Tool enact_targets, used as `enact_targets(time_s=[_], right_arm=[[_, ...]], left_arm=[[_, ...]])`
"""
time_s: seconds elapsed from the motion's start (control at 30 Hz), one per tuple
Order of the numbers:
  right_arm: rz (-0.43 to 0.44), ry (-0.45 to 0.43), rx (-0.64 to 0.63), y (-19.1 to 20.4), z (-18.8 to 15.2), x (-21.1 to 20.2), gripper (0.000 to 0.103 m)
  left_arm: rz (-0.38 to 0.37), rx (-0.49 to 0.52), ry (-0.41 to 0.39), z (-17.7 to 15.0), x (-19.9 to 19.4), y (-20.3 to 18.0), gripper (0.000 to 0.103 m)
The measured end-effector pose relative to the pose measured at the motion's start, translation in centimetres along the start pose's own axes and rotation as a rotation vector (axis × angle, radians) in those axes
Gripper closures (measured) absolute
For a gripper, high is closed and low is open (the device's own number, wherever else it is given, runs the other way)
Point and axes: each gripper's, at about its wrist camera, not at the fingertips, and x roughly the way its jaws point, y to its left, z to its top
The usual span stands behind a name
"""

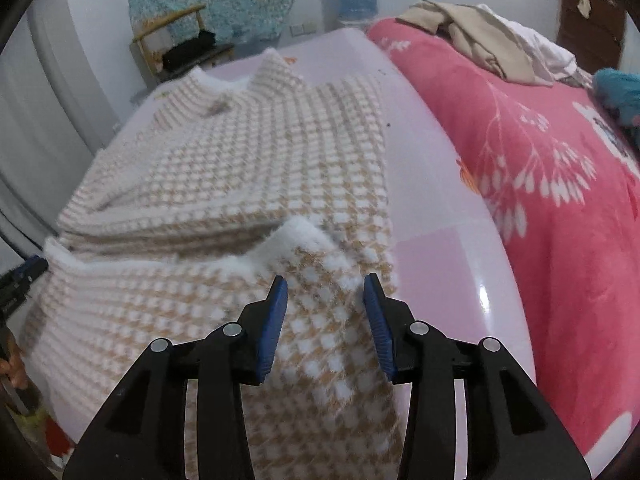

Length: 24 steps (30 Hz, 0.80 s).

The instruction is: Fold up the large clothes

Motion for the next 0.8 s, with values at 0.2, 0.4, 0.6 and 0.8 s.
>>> enact_targets(time_s=[0.2, 0.4, 0.6, 0.8], right_arm=[[-0.044, -0.005, 0.000, -0.6, -0.2, -0.2, 0.099], [-0.048, -0.107, 0.039, -1.2, 1.1, -3.1, 0.102], [-0.081, -0.120, 0.055, -2.0, 2.2, -1.8, 0.103], [-0.114, -0.055, 0.166, -5.1, 1.3, 0.9, 0.103]], left_arm=[[0.011, -0.004, 0.026, 0.4, 1.7, -0.3, 0.082], [-0.021, -0.047, -0.084, 1.4, -0.7, -0.1, 0.093], [-0.007, -0.044, -0.087, 2.1, 1.1, -0.4, 0.093], [0.029, -0.027, -0.068, 0.8, 2.9, -0.7, 0.093]])
